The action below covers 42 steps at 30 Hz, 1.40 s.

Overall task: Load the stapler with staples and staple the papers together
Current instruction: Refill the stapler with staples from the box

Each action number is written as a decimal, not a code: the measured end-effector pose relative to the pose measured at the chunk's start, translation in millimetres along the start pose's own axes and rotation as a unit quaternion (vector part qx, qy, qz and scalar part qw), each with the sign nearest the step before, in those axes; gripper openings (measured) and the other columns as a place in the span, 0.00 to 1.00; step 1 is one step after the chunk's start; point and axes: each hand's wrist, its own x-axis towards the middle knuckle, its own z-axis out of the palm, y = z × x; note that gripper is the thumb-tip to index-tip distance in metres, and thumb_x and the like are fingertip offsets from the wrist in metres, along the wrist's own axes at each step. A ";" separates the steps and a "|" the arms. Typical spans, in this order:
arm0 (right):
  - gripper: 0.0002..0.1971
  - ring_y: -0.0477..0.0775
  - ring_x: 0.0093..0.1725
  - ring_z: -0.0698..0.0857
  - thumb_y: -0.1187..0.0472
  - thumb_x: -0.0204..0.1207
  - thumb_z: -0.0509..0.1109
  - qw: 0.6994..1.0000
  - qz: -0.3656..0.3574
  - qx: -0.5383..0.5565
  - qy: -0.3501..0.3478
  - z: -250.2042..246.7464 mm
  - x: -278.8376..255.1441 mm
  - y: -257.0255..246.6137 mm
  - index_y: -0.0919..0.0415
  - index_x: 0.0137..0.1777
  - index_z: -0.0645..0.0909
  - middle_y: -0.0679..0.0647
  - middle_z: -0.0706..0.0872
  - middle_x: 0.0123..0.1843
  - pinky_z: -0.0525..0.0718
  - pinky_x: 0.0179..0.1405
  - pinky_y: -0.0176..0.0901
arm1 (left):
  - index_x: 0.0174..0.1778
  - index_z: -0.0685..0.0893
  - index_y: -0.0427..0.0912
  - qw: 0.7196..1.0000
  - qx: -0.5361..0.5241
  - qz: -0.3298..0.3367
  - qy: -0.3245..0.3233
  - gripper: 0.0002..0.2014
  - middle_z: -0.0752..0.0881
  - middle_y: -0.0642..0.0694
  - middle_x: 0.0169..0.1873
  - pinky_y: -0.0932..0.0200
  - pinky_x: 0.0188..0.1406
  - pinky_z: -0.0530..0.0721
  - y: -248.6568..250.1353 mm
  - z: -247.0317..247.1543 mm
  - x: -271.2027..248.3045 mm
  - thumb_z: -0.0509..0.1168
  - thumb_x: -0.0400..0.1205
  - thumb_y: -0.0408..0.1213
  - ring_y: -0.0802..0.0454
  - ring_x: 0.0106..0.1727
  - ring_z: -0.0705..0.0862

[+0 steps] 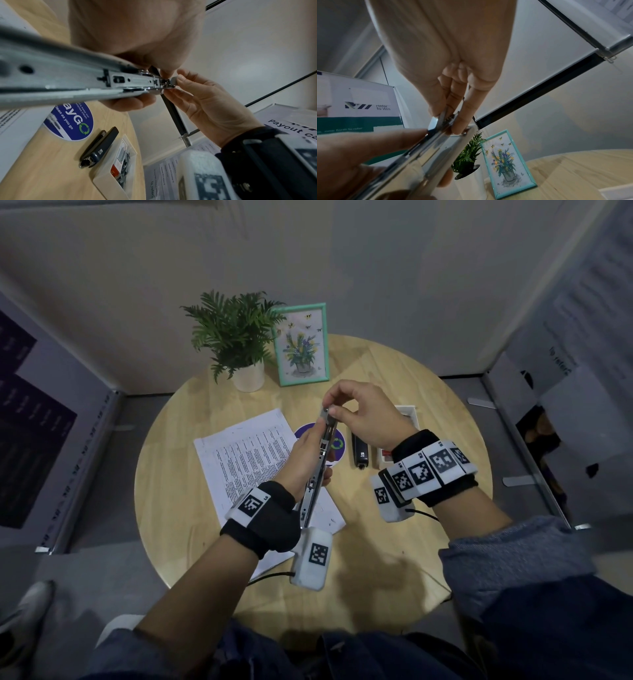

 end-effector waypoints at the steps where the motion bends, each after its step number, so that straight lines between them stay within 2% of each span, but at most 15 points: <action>1: 0.05 0.54 0.49 0.86 0.69 0.74 0.68 1.000 -0.003 -0.008 0.000 0.5 0.0 0.0 0.62 0.46 0.83 0.52 0.87 0.44 0.82 0.58 0.54 | 0.58 0.78 0.40 1.000 -0.004 0.000 0.000 0.29 0.78 0.44 0.33 0.65 0.18 0.72 -0.6 -0.1 0.4 0.51 0.81 0.64 0.53 0.20 0.74; 7: 0.04 0.56 0.48 0.85 0.70 0.74 0.68 1.000 -0.013 -0.025 -0.002 3.4 -1.9 -1.5 0.63 0.46 0.82 0.54 0.87 0.44 0.83 0.56 0.54 | 0.50 0.76 0.41 0.999 -0.034 0.000 -0.006 0.26 0.77 0.45 0.30 0.65 0.16 0.70 -2.8 0.1 -2.3 0.53 0.81 0.64 0.54 0.18 0.72; 15: 0.05 0.56 0.49 0.85 0.71 0.75 0.66 1.000 -0.013 -0.009 0.004 -0.9 -2.1 -6.5 0.64 0.47 0.82 0.53 0.86 0.43 0.83 0.57 0.53 | 0.63 0.78 0.39 1.000 -0.006 0.019 0.011 0.32 0.80 0.45 0.35 0.63 0.18 0.73 -3.0 0.5 0.8 0.51 0.81 0.64 0.53 0.21 0.74; 26: 0.04 0.52 0.47 0.84 0.71 0.75 0.66 1.000 -0.008 0.013 0.027 -2.3 -3.4 -5.8 0.66 0.47 0.82 0.46 0.82 0.40 0.86 0.54 0.55 | 0.65 0.76 0.37 1.000 0.016 0.008 0.011 0.33 0.80 0.43 0.36 0.65 0.17 0.73 0.3 3.9 -2.3 0.48 0.83 0.63 0.53 0.21 0.74; 34: 0.04 0.55 0.49 0.85 0.70 0.75 0.67 0.999 0.005 0.030 0.028 -1.7 -2.9 -3.5 0.64 0.47 0.82 0.44 0.82 0.40 0.86 0.55 0.57 | 0.64 0.77 0.38 1.000 0.003 0.007 0.005 0.31 0.79 0.43 0.35 0.65 0.17 0.72 0.9 4.8 -3.4 0.49 0.82 0.62 0.54 0.21 0.74; 36: 0.04 0.54 0.49 0.85 0.70 0.75 0.67 0.999 0.003 0.017 0.027 -1.0 -3.4 -4.0 0.64 0.47 0.82 0.47 0.83 0.40 0.86 0.55 0.54 | 0.64 0.77 0.38 1.000 0.004 0.007 0.006 0.31 0.79 0.43 0.35 0.65 0.17 0.72 1.5 5.0 -4.1 0.49 0.83 0.62 0.53 0.21 0.73; 39: 0.05 0.55 0.49 0.85 0.70 0.75 0.67 0.999 -0.005 -0.016 0.029 0.2 -5.0 -4.7 0.65 0.48 0.82 0.51 0.84 0.42 0.82 0.53 0.41 | 0.61 0.77 0.39 1.000 0.007 0.011 0.004 0.29 0.79 0.44 0.34 0.65 0.18 0.72 1.0 5.2 -4.1 0.49 0.83 0.62 0.53 0.21 0.73; 40: 0.05 0.55 0.49 0.85 0.70 0.75 0.67 0.999 -0.008 -0.020 0.030 0.9 -5.8 -5.1 0.65 0.49 0.82 0.52 0.85 0.43 0.80 0.51 0.39 | 0.59 0.77 0.40 1.000 0.008 0.011 0.003 0.28 0.79 0.44 0.34 0.65 0.18 0.72 0.7 5.2 -4.4 0.49 0.83 0.62 0.53 0.21 0.73; 42: 0.06 0.56 0.49 0.84 0.70 0.75 0.67 0.999 -0.012 -0.030 0.031 1.8 -6.7 -5.6 0.66 0.50 0.80 0.56 0.86 0.44 0.82 0.50 0.43 | 0.56 0.78 0.42 1.000 0.011 0.013 0.003 0.26 0.79 0.45 0.33 0.65 0.18 0.73 -0.7 5.2 -4.8 0.49 0.83 0.62 0.54 0.21 0.74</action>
